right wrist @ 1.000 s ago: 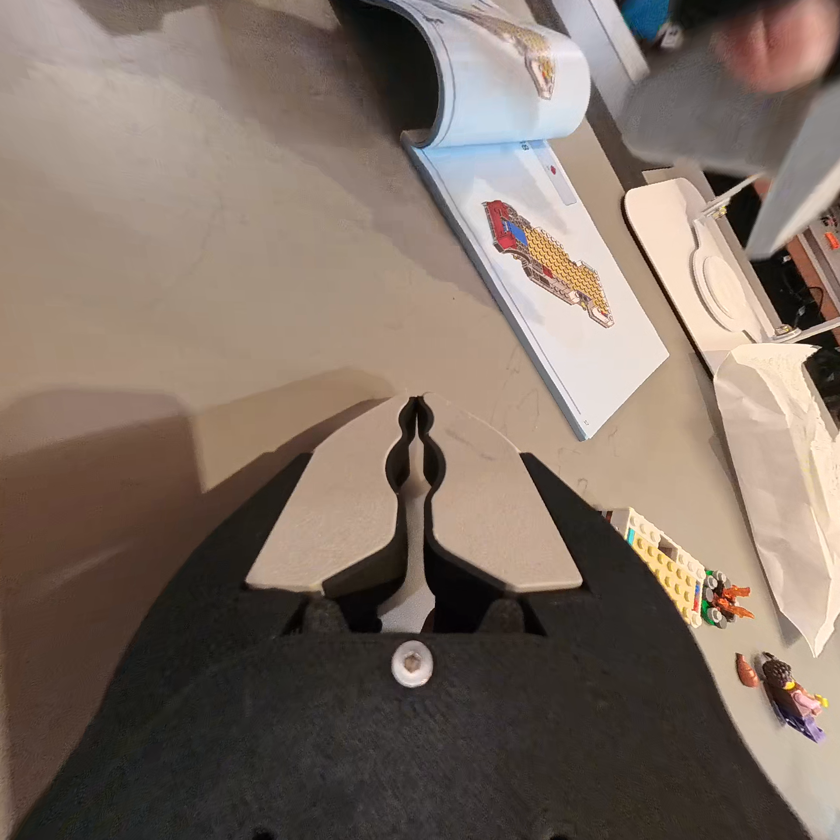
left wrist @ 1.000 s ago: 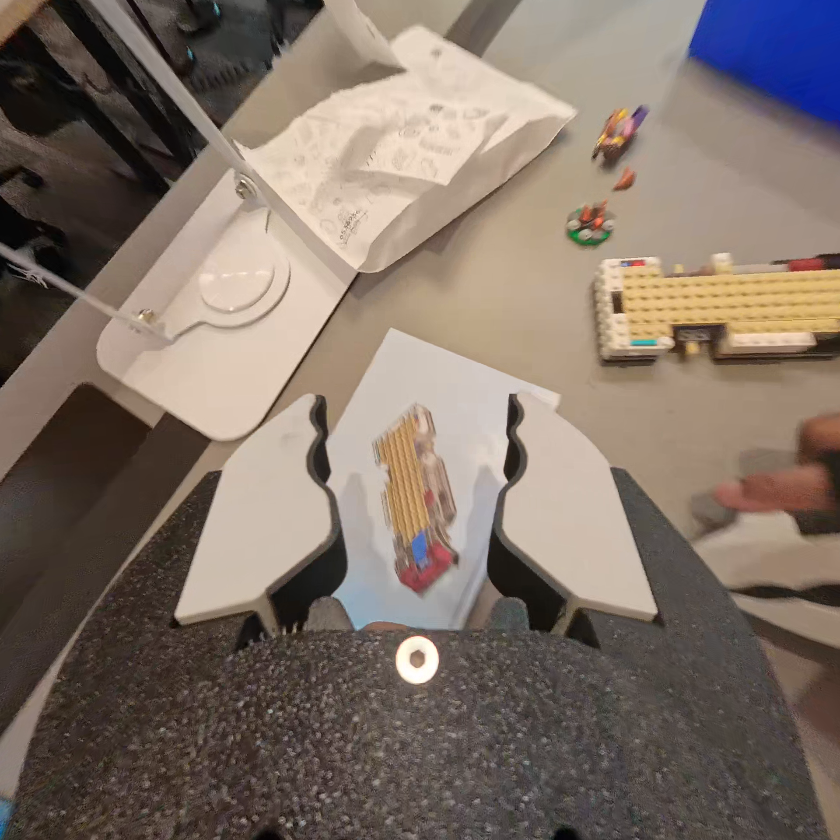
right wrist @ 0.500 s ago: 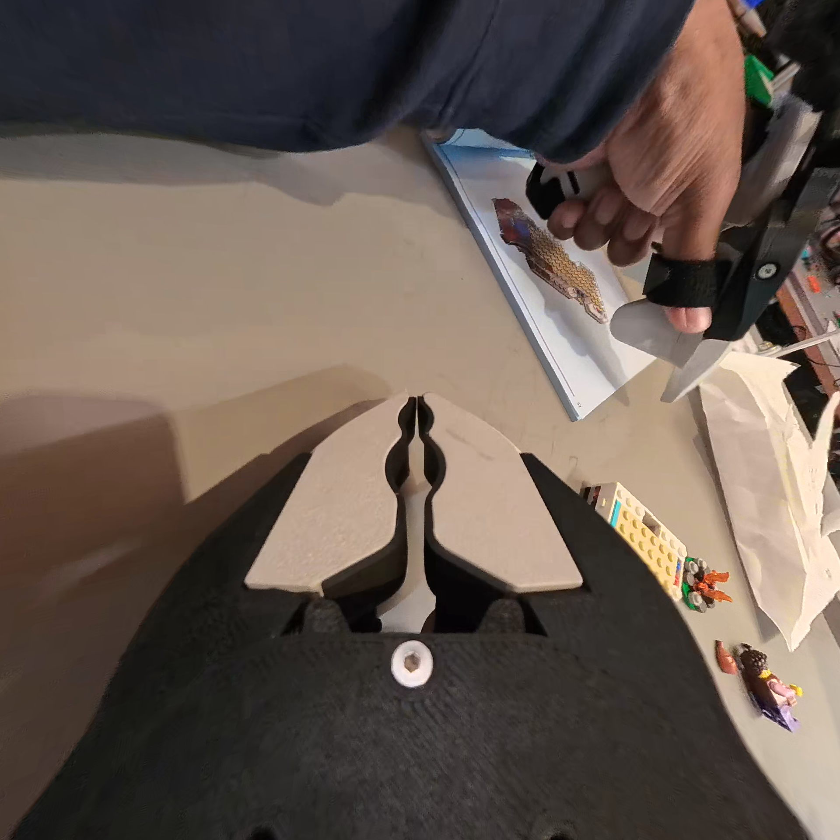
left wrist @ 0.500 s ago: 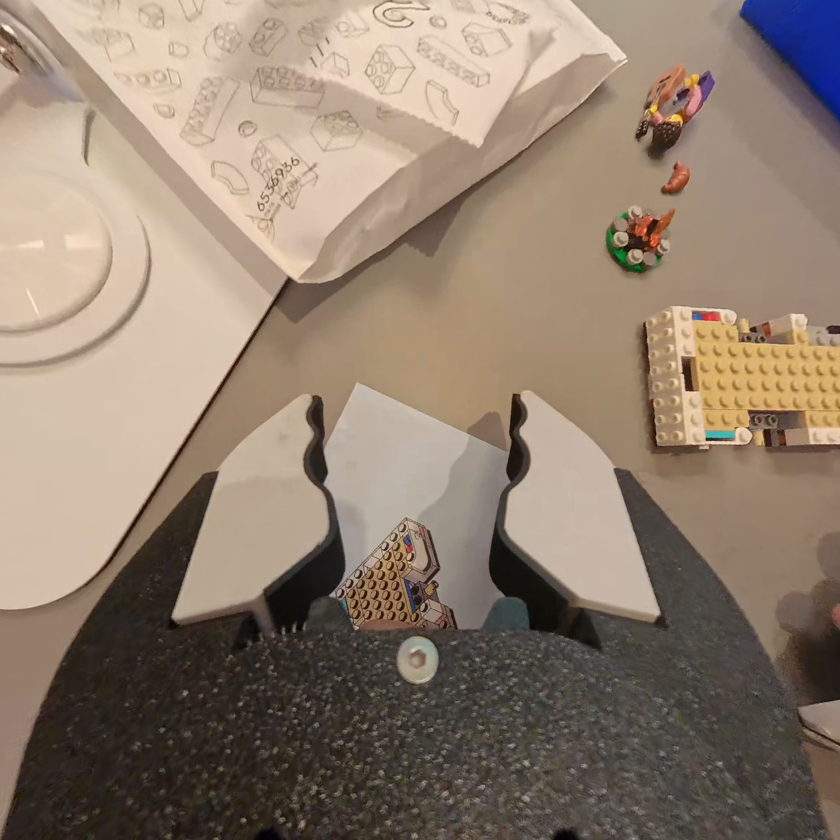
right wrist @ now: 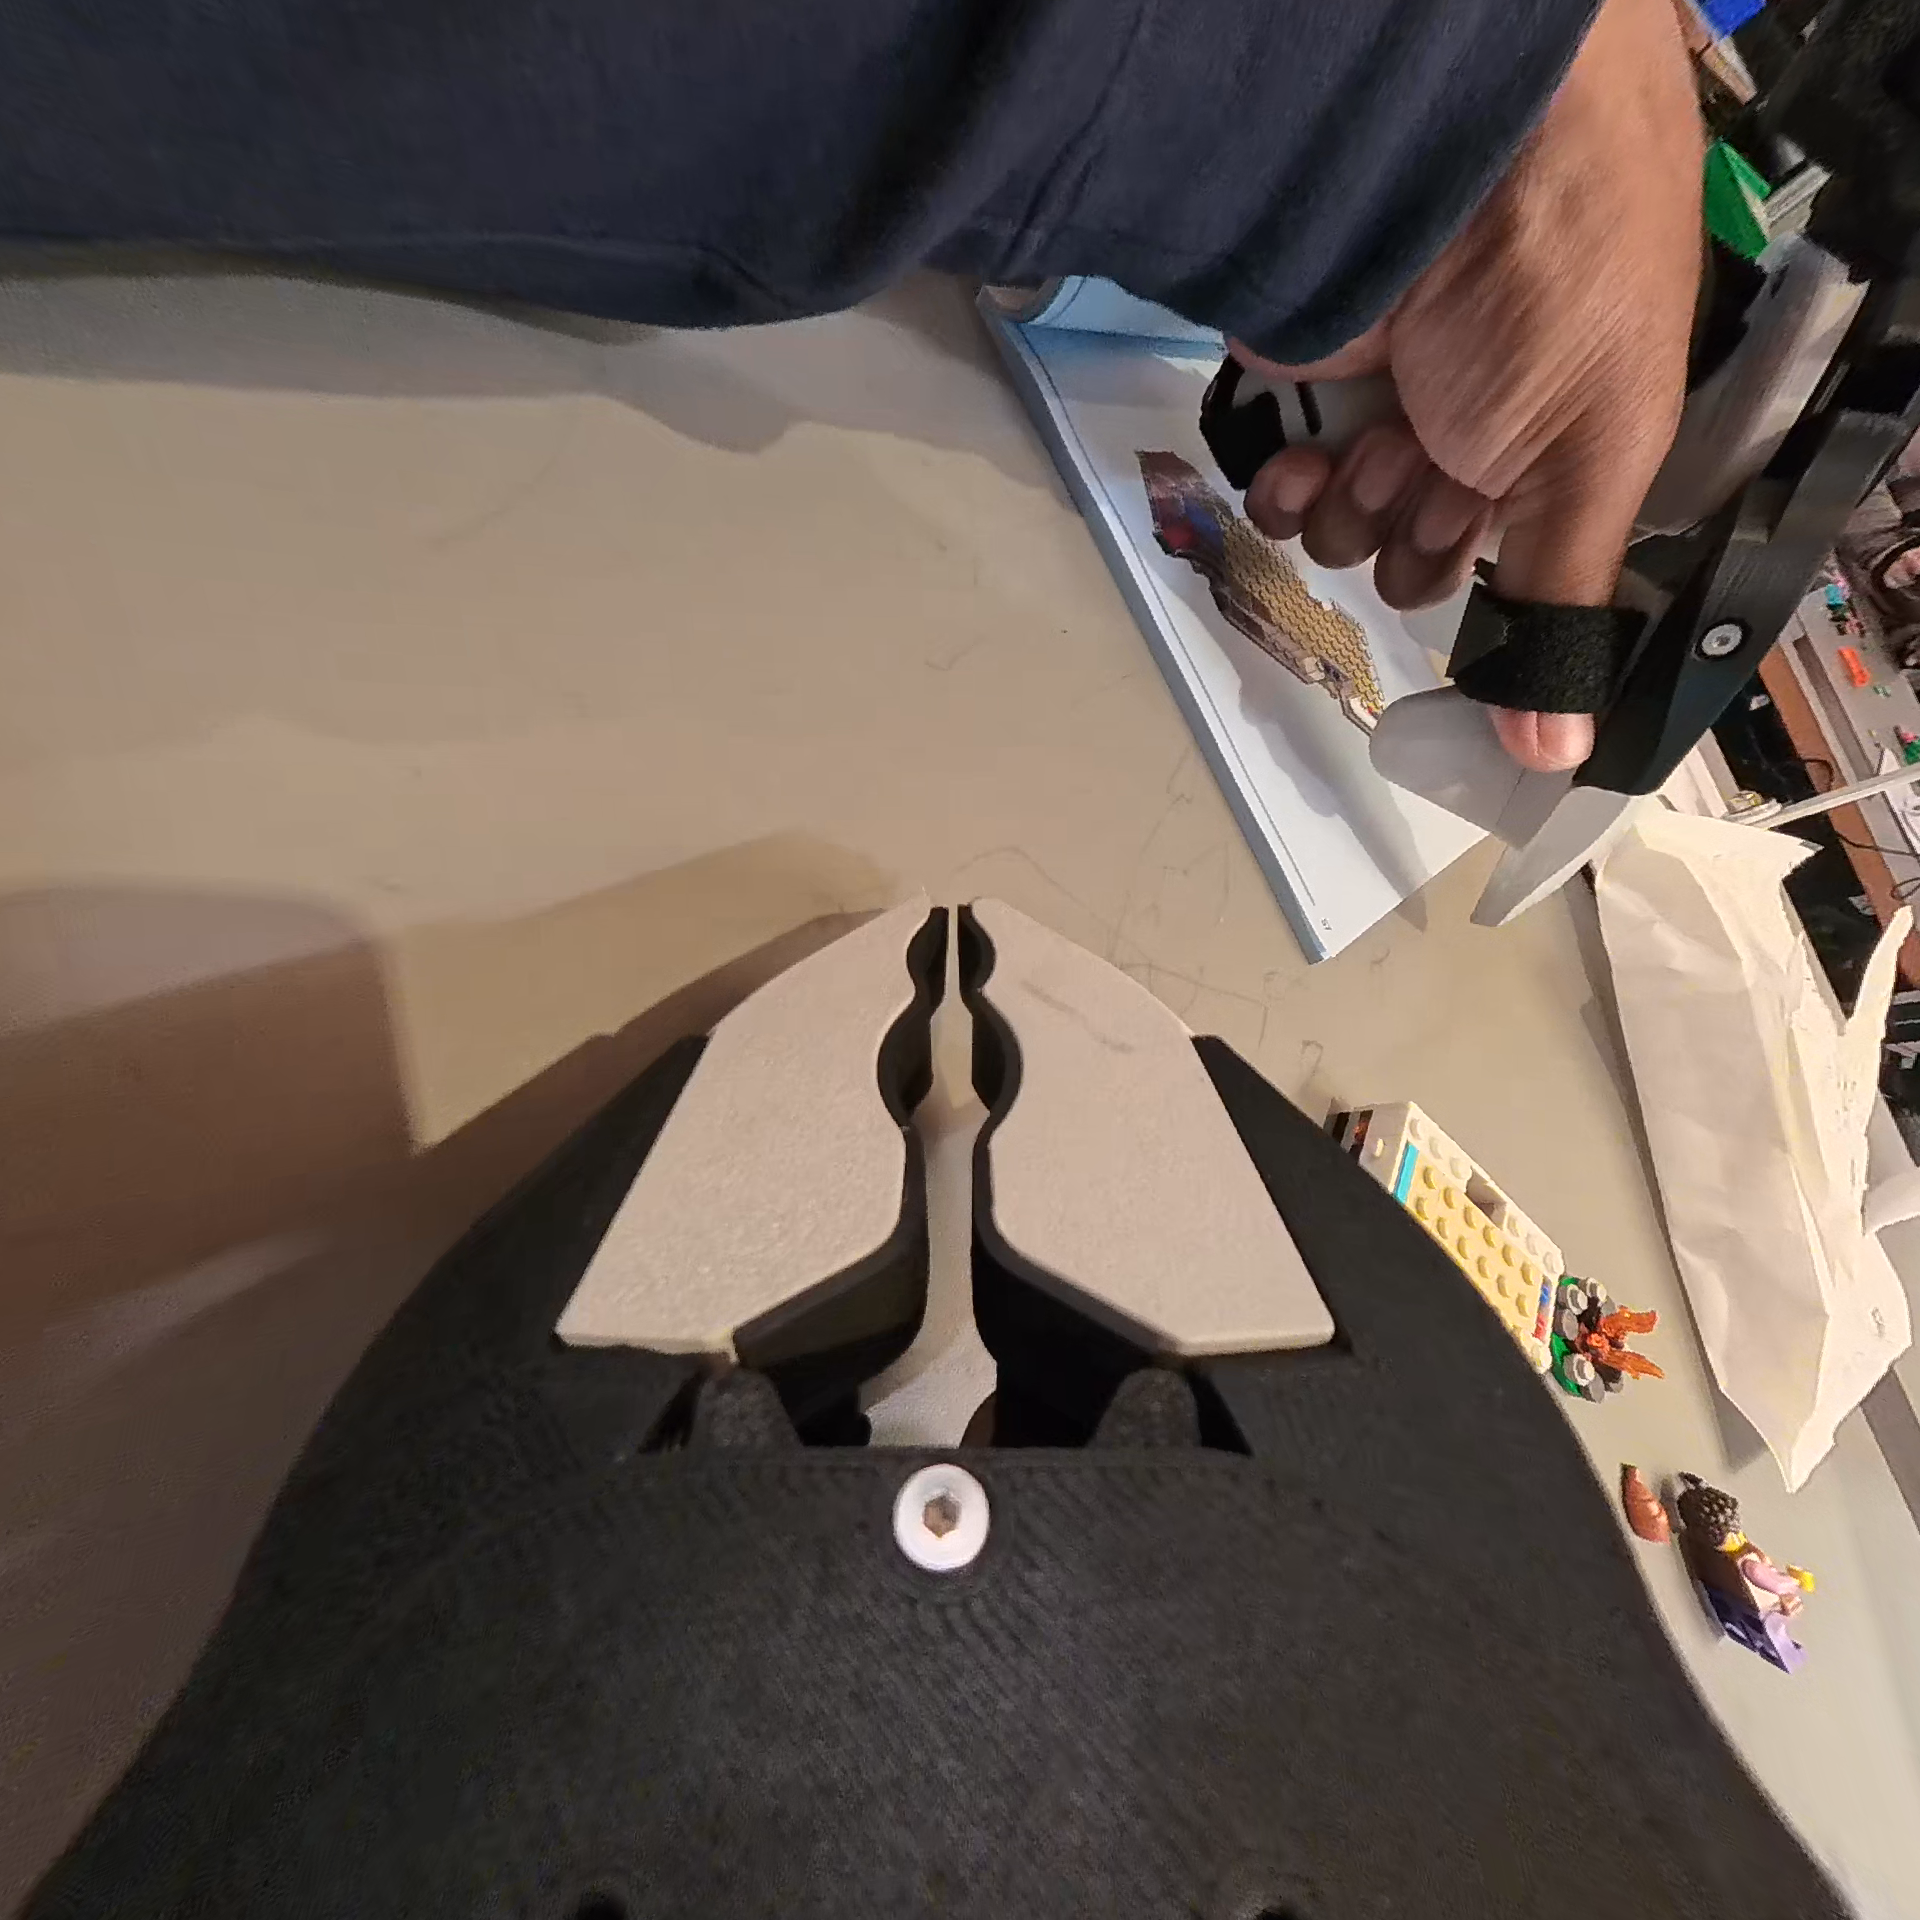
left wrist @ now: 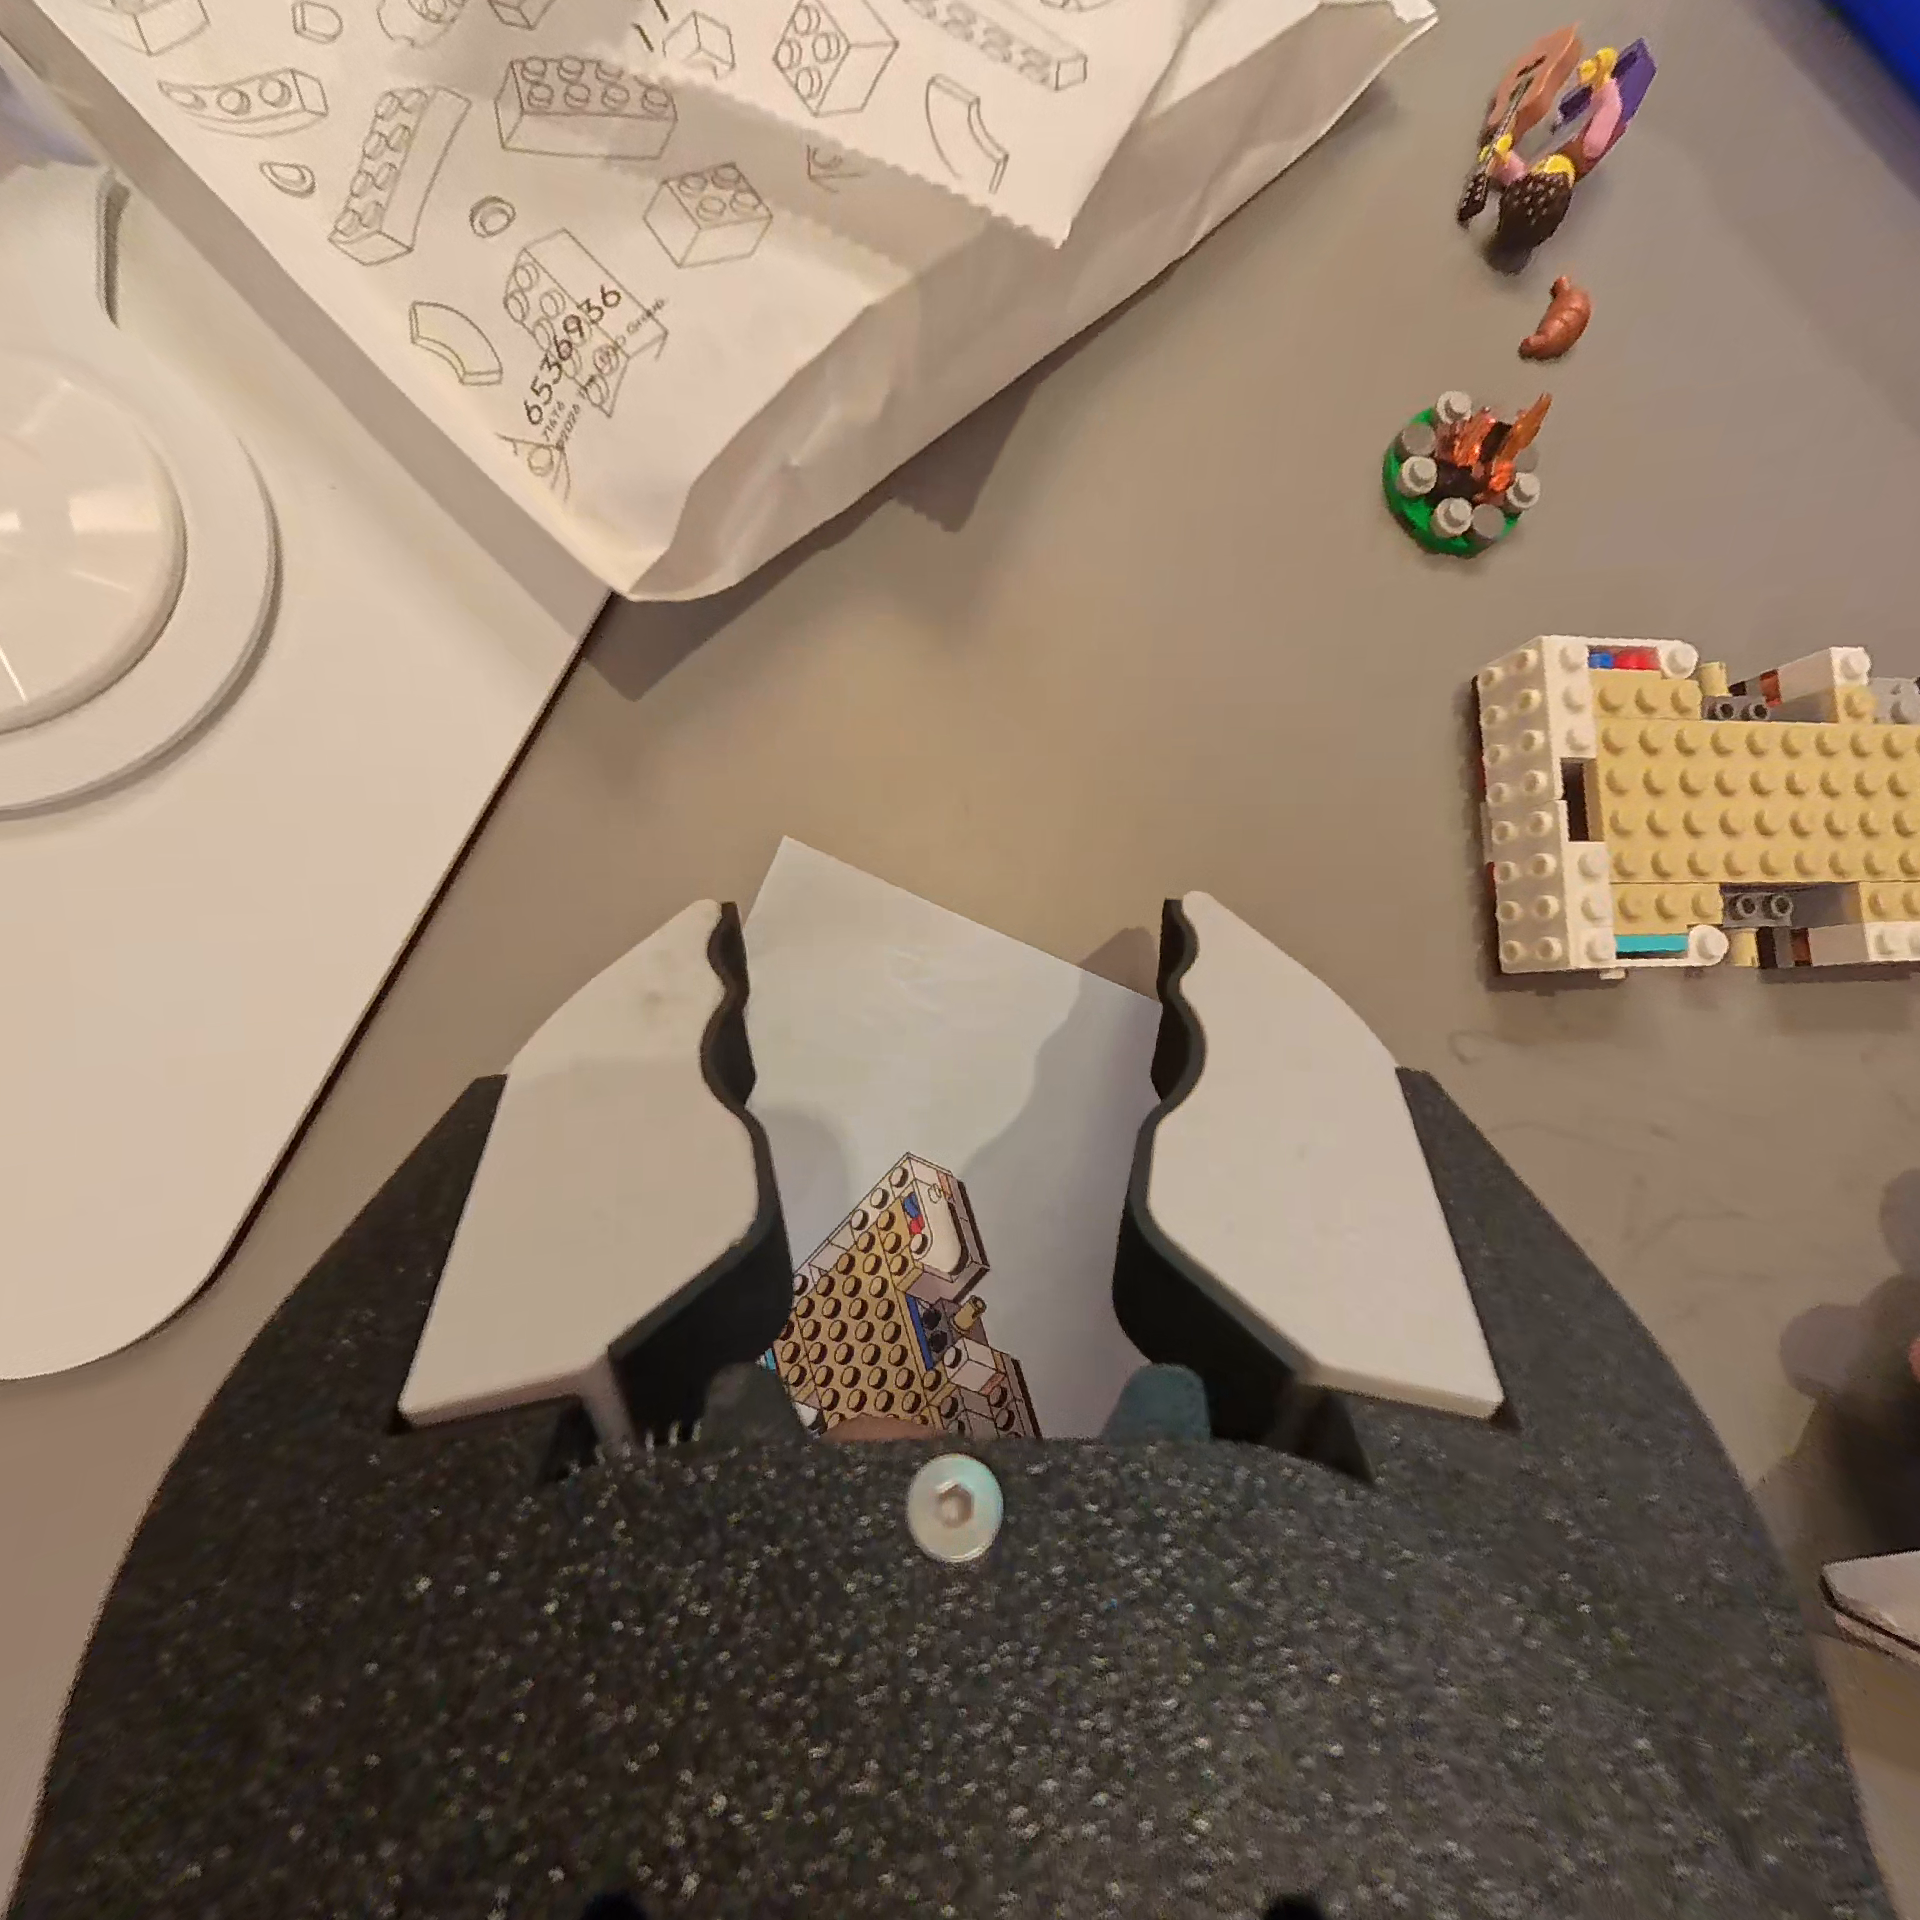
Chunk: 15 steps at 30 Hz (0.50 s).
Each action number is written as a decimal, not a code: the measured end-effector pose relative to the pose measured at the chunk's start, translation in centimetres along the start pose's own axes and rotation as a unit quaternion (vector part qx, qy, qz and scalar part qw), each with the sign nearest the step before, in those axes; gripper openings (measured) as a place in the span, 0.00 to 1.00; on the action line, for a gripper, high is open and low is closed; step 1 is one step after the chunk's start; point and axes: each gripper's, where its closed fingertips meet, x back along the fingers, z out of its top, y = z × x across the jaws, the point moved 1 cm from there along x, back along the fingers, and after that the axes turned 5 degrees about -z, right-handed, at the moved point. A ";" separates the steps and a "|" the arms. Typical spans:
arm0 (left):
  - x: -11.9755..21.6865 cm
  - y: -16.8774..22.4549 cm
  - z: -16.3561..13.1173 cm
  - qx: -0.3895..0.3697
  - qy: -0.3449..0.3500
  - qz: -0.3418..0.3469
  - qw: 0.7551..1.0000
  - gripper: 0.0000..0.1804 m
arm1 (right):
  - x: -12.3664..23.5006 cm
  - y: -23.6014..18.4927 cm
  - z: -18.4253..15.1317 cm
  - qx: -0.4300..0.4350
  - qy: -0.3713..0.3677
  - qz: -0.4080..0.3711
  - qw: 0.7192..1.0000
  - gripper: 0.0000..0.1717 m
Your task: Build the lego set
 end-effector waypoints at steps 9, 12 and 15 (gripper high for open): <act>1.2 -0.1 0.0 -0.023 -0.006 0.012 1.000 0.36 | 0.1 -0.1 0.0 0.003 0.001 0.000 1.000 0.01; 1.8 -0.3 -0.2 -0.046 -0.015 0.030 0.998 0.33 | 0.1 -0.1 0.0 0.004 0.001 0.000 1.000 0.01; 2.3 -0.6 -0.2 -0.082 -0.022 0.054 0.995 0.28 | 0.1 -0.1 0.0 0.005 0.002 0.000 1.000 0.01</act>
